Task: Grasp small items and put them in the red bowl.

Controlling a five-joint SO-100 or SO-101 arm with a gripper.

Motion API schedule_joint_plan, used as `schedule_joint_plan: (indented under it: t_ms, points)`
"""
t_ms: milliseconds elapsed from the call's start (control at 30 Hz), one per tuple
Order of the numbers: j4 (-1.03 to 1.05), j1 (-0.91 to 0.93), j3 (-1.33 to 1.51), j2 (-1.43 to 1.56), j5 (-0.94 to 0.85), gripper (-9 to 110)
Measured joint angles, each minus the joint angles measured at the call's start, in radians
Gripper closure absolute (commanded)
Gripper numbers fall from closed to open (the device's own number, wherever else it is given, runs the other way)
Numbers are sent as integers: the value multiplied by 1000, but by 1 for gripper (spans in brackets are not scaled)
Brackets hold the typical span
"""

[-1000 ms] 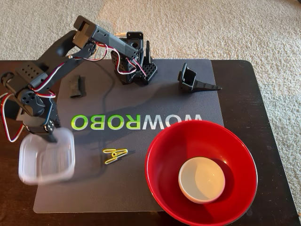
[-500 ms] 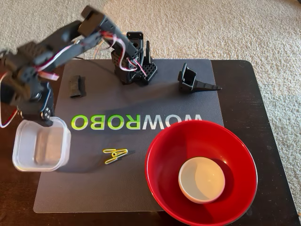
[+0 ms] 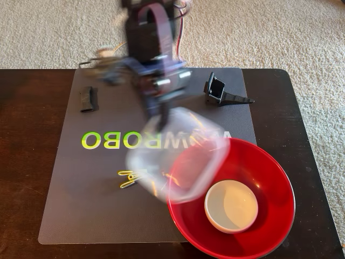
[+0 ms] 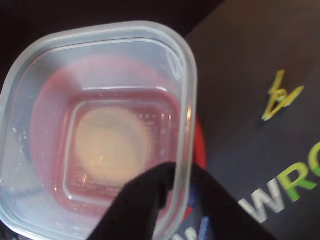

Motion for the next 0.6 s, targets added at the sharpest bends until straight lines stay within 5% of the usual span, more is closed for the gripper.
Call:
schedule_joint_plan:
  t_ms: [200, 600]
  points:
    - [-34, -206, 2, -115, -12, 101]
    - [-184, -184, 3, -442, -15, 101]
